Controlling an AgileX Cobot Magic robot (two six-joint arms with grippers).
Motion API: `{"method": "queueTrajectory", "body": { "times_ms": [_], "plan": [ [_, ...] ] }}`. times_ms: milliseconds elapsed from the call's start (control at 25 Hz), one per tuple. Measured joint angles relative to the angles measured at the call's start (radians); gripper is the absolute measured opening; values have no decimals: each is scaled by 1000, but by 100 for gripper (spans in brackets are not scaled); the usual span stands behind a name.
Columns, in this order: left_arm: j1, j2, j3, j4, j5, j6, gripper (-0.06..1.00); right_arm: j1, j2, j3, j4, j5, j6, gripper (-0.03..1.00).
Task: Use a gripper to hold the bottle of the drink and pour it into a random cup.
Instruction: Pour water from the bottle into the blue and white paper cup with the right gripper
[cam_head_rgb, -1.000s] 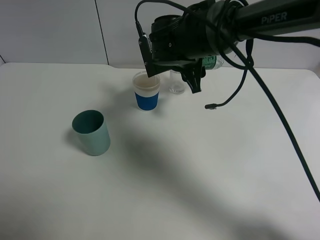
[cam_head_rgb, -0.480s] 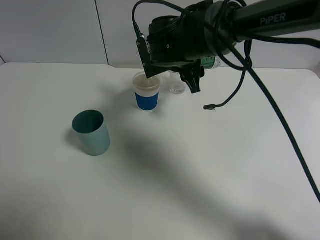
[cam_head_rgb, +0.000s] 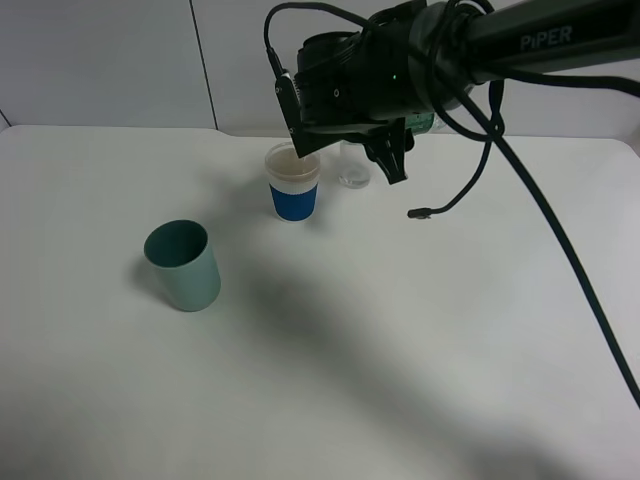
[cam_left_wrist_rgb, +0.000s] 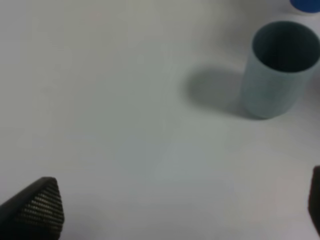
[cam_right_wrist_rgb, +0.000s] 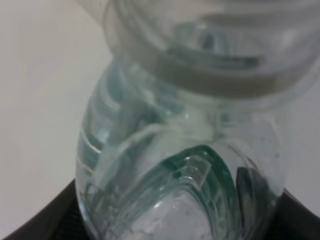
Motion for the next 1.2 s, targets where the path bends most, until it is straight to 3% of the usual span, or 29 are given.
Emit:
{"method": "queueTrajectory", "body": {
  "times_ms": [1200],
  "plan": [
    [0, 0, 0, 0, 0, 0, 99, 3, 0, -3, -41, 66, -41, 56]
  ]
}}
